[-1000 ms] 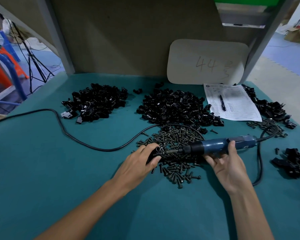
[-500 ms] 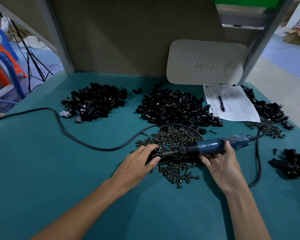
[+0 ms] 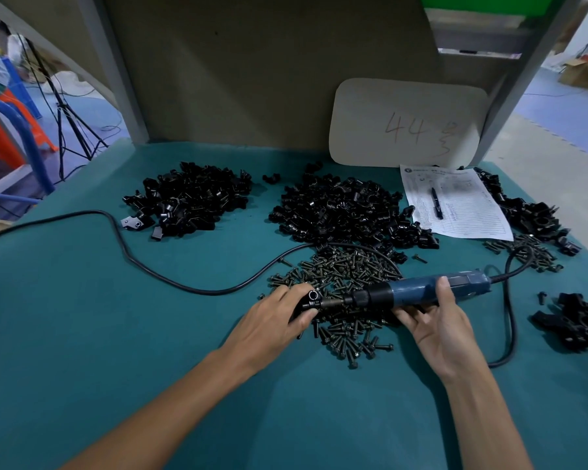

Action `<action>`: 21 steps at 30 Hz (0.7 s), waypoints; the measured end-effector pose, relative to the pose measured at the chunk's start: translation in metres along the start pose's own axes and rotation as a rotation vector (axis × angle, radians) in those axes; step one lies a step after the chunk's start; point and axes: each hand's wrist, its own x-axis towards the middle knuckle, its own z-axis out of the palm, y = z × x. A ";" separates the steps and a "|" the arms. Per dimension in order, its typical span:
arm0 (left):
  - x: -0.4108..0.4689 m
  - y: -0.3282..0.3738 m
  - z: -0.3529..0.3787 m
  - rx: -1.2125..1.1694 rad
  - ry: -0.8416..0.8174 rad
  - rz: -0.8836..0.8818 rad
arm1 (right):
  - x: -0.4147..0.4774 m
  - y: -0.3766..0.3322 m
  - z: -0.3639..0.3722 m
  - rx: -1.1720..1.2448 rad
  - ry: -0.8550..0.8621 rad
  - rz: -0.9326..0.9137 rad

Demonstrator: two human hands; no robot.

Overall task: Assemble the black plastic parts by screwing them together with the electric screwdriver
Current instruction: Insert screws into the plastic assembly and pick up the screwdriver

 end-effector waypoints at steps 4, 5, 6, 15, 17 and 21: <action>0.000 0.000 0.000 0.015 0.005 0.010 | -0.001 0.000 0.001 -0.001 0.005 0.004; 0.000 0.000 0.000 0.016 0.006 0.013 | -0.001 0.000 0.001 -0.002 0.006 0.006; 0.000 0.000 0.000 0.014 0.007 0.015 | -0.001 -0.001 0.000 -0.002 0.006 0.006; -0.001 0.000 0.000 0.016 0.007 0.026 | -0.003 -0.001 0.002 0.004 0.002 0.010; -0.001 0.000 0.000 0.019 0.012 0.032 | -0.003 -0.002 0.002 0.005 0.002 0.013; -0.001 0.000 0.000 0.030 0.015 0.035 | -0.004 -0.001 0.002 0.006 0.007 0.020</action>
